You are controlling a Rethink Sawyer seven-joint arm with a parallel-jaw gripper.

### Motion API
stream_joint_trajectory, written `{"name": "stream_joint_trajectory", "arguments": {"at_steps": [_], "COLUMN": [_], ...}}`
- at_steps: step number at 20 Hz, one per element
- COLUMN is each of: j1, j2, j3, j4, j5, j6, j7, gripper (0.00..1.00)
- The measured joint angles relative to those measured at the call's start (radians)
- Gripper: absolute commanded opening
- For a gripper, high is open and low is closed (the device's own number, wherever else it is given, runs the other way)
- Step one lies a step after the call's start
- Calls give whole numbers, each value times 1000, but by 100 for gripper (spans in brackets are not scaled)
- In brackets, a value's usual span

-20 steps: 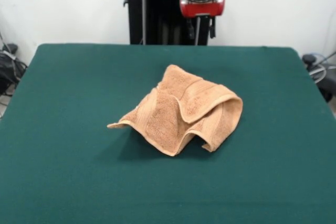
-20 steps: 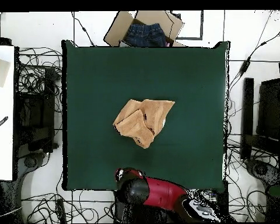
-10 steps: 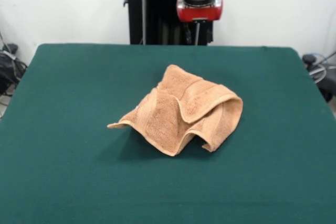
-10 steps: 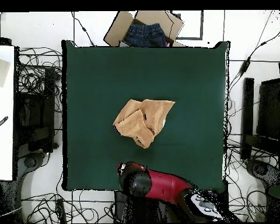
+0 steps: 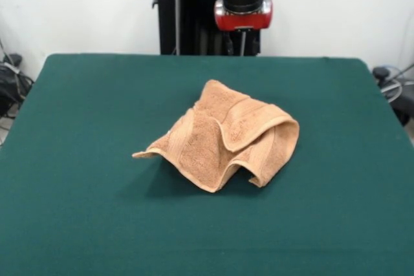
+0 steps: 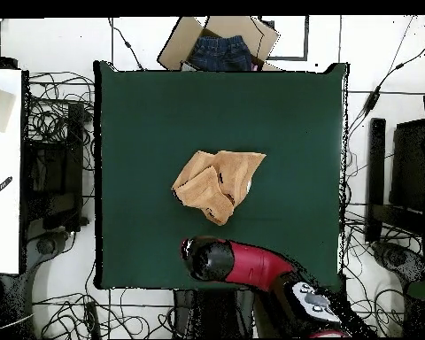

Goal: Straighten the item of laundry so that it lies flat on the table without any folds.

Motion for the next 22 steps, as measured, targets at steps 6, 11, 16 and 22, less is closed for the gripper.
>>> {"name": "stream_joint_trajectory", "arguments": {"at_steps": [6, 11, 16, 22], "j1": [15, 26, 42, 43], "j2": [24, 73, 116, 166], "j3": [0, 0, 0, 0], "j4": [-75, -155, -228, -291], "j5": [0, 0, -1, -1], "j6": [26, 54, 124, 167], "j7": [0, 0, 0, 0], "gripper": [100, 100, 100, 100]}}
